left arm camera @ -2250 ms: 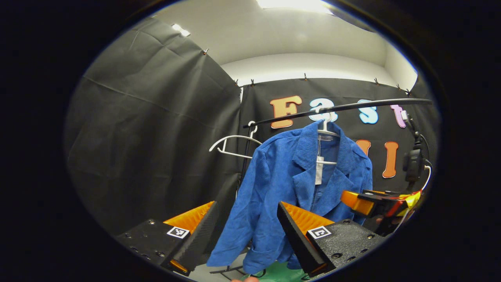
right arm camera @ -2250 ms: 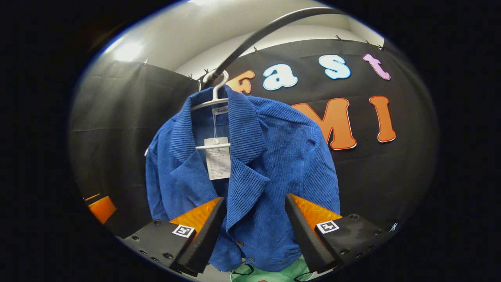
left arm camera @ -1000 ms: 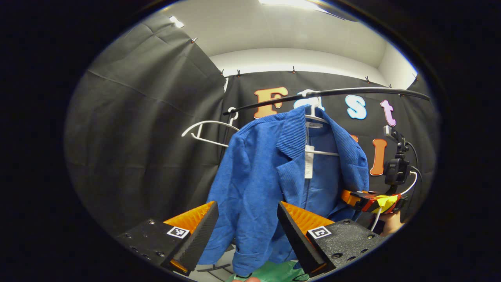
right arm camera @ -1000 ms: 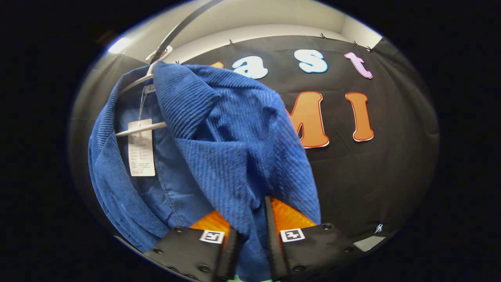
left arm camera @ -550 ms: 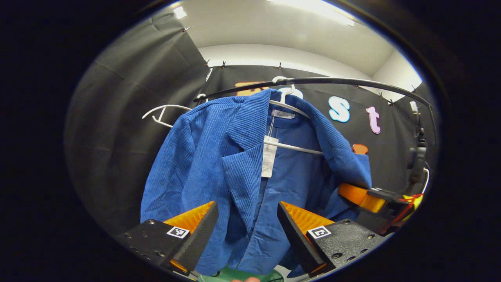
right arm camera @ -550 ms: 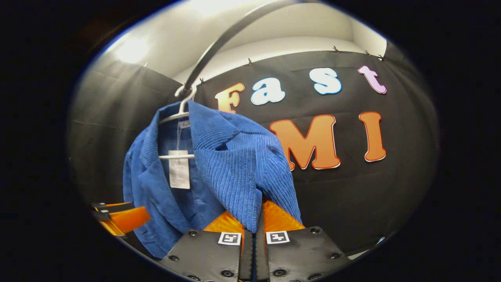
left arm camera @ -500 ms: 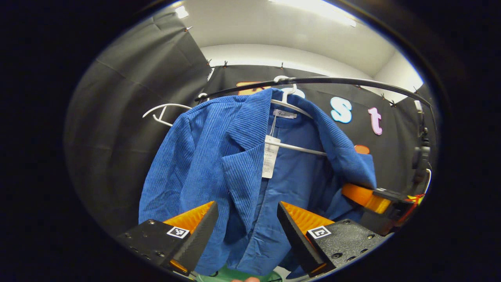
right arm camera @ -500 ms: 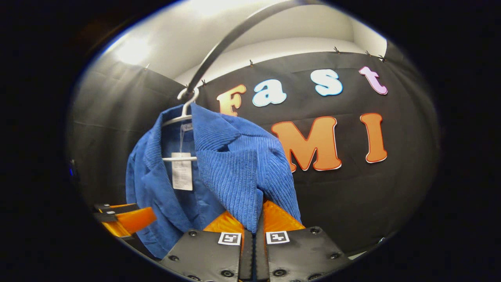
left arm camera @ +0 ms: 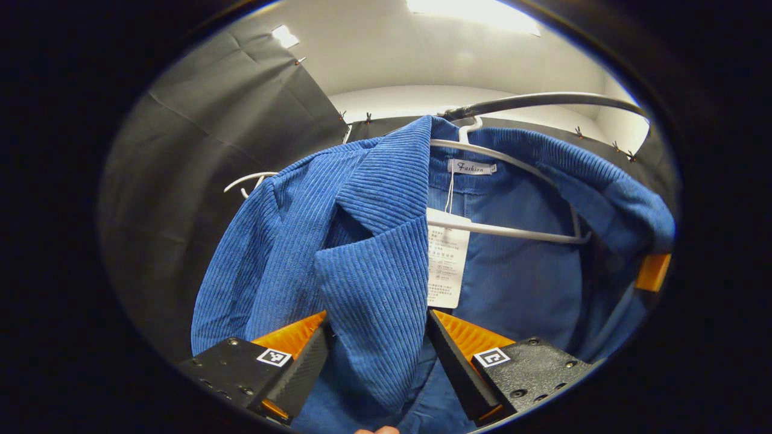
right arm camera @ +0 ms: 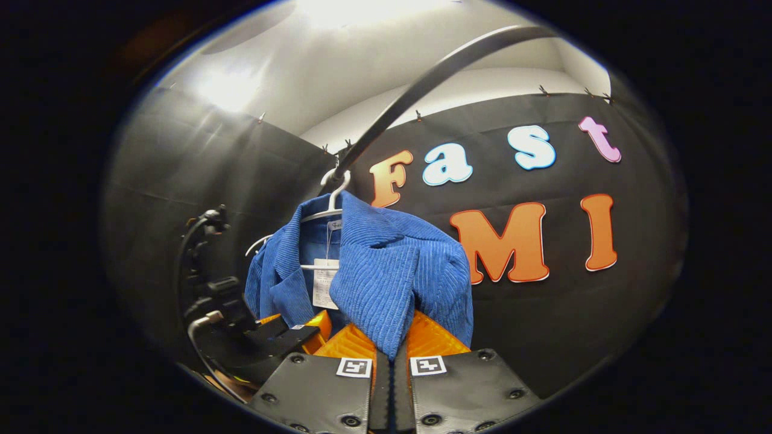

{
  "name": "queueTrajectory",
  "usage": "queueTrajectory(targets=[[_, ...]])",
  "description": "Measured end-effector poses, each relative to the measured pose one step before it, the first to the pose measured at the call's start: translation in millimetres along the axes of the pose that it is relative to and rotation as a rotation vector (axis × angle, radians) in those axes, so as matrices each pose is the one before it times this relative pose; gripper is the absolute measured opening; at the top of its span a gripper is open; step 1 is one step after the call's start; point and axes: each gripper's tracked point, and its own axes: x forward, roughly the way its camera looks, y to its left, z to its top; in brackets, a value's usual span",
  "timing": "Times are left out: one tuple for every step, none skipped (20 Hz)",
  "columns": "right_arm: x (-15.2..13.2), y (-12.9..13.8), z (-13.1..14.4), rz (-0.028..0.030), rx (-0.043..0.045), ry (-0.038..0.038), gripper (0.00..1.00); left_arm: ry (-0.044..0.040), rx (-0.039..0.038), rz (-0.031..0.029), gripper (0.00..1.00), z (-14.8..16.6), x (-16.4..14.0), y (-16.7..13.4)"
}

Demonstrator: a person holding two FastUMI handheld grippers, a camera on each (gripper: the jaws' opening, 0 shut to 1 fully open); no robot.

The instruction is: Grasp the clothes on the hanger with both hands and then place them into the laundry hamper below.

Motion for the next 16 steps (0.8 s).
queueTrajectory(targets=[[-1.46,3.51,1.11,0.00258,-0.00853,-0.00318,0.10,-0.01178,0.01416,0.01428,0.91,-2.73,4.67,1.65],[0.33,1.91,-4.04,-0.00154,-0.00664,-0.00532,0.10,-0.01153,0.00868,0.01136,0.91,-1.27,5.95,5.19],[-0.51,0.36,0.99,0.00025,-0.00503,-0.00395,0.10,-0.00647,0.00206,0.00345,0.92,0.34,2.49,4.14],[-0.51,0.79,0.21,-0.00295,-0.00593,-0.00106,0.10,-0.00687,-0.00216,-0.00750,0.92,2.49,0.61,3.52],[-0.57,-0.97,0.09,-0.00121,-0.00433,-0.00265,0.10,-0.01061,-0.00122,0.00770,0.88,3.64,-1.78,8.84],[0.05,-0.29,0.05,-0.00167,0.00026,-0.00278,0.10,-0.00945,0.01268,0.02333,0.84,3.98,-1.35,11.16],[0.42,0.59,-0.25,0.00258,0.00555,-0.00285,0.10,0.00825,0.03461,0.03182,0.65,1.28,0.17,15.19],[0.45,1.30,0.47,0.00257,0.00769,-0.00282,0.10,0.01260,0.05244,0.04008,0.46,-1.20,2.01,17.52],[-0.08,-0.20,-0.34,0.00192,0.00524,-0.00223,0.10,0.01064,0.04555,0.00511,0.27,0.80,0.31,8.82],[1.39,0.55,0.84,0.00126,0.00202,-0.00373,0.10,-0.00934,0.03604,0.00705,0.26,6.19,-2.06,9.14],[1.04,-0.80,-0.47,0.00105,-0.00095,-0.00358,0.10,-0.02151,0.02514,-0.00365,0.10,8.91,1.20,7.63],[0.47,-1.04,5.33,0.00003,-0.00136,-0.00391,0.10,-0.01281,0.02402,0.00489,0.05,7.86,-2.58,7.55],[1.35,-1.08,-0.69,-0.00078,0.00106,-0.00260,0.10,-0.00114,0.01610,0.01313,0.06,5.33,-5.33,12.10],[0.95,0.38,0.01,-0.00063,0.00391,-0.00319,0.10,0.00648,0.01484,0.02394,0.06,5.15,-3.56,11.17],[1.78,-1.14,-0.21,-0.00335,0.00439,-0.00446,0.10,0.00269,0.02252,0.03182,0.05,7.35,-3.78,11.30],[2.48,-3.19,0.18,-0.00762,0.00200,-0.00558,0.10,-0.01336,0.02663,0.02799,0.05,10.87,-1.60,11.16]])
